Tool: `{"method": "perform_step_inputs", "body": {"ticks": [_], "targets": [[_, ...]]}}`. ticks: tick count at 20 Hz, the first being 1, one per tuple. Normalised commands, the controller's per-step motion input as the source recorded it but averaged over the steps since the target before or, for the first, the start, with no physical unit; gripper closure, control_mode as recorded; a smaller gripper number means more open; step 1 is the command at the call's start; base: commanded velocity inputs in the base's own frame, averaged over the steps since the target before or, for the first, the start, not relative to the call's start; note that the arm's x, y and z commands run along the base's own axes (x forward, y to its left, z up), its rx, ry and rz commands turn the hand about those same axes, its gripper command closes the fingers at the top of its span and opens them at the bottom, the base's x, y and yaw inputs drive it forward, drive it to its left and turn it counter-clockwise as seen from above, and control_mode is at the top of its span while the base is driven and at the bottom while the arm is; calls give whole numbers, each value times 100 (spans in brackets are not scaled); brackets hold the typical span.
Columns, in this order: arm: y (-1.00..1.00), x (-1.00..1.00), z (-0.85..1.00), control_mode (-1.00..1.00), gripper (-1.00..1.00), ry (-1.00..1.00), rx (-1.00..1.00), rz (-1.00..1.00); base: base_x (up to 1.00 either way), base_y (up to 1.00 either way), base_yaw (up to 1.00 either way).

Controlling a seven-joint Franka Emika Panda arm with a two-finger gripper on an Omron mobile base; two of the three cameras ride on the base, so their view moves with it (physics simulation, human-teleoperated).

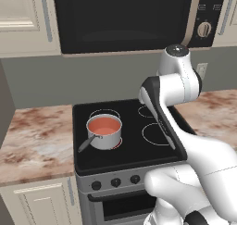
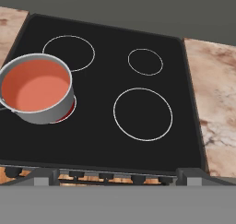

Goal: Wait until the marinara sauce is simmered to a deep red color and then turn off the stove.

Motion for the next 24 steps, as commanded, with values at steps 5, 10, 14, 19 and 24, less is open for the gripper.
{"method": "perform_step_inputs", "body": {"ticks": [5,10,14,19,24], "targets": [[0,0,0,-100,-100,0,0,0,0,0,0],[0,0,0,-100,-100,0,0,0,0,0,0],[0,0,0,-100,-100,0,0,0,0,0,0],[0,0,0,-100,-100,0,0,0,0,0,0],[0,0,0,-100,-100,0,0,0,0,0,0]]}}
